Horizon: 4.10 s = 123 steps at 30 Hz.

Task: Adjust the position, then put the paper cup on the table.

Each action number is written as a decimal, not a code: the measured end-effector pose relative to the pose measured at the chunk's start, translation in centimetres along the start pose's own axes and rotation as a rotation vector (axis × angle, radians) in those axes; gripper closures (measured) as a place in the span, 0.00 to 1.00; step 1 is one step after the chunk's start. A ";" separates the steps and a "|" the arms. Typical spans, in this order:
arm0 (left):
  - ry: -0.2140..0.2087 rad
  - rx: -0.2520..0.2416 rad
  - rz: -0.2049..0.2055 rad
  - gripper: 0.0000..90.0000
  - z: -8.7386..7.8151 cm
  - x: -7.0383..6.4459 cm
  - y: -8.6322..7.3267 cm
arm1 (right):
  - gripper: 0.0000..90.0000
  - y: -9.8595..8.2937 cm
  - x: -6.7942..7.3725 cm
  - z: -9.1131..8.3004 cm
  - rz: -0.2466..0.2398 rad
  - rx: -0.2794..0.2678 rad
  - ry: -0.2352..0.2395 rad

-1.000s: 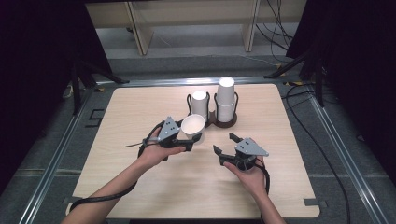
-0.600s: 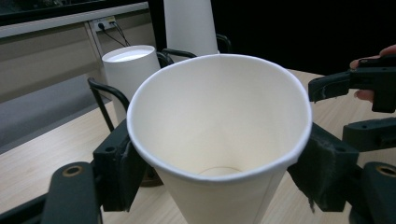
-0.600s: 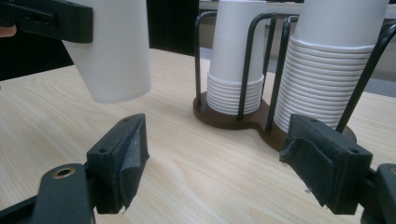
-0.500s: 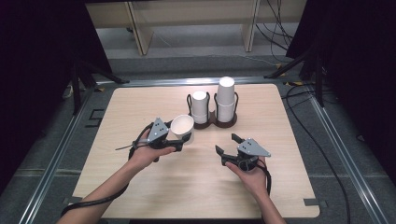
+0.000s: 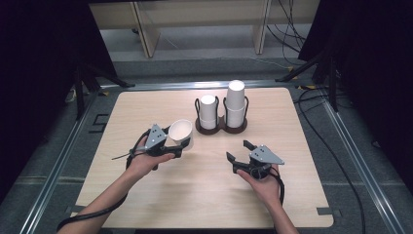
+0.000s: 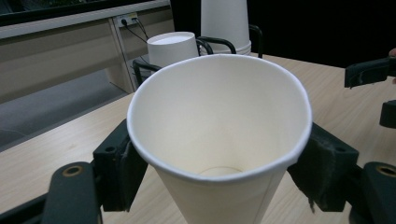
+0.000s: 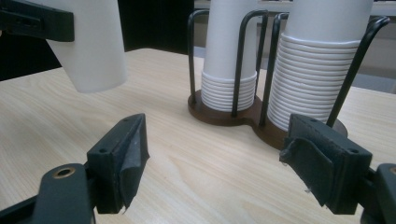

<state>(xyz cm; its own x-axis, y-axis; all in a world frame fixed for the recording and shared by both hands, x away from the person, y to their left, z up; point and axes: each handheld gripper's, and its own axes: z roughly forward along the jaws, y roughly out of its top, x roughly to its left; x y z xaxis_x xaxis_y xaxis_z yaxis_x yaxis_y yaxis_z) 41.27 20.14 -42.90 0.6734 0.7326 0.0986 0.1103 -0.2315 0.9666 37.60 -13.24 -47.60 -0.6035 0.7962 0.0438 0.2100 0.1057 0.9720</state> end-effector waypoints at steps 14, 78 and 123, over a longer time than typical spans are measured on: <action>0.054 0.023 -0.027 0.29 -1.5 1.6 -1.5 | 0.25 -0.2 -0.3 -0.2 0.016 -0.004 0.017; 0.476 0.102 -0.065 0.29 -4.9 9.9 -7.2 | 0.25 -0.4 -2.6 -3.3 0.031 -0.050 -0.090; 0.488 0.139 -0.125 0.05 -4.7 10.2 -8.3 | 0.26 -0.6 -2.2 -3.0 0.063 -0.055 -0.068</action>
<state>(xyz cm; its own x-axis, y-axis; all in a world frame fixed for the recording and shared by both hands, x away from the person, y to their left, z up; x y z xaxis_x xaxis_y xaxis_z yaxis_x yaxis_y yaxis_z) 43.78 32.55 -48.80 0.2331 0.9655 0.1157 0.2865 -0.1819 0.9407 36.47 -16.84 -47.57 -0.5360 0.8392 0.0913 0.2025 0.0228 0.9790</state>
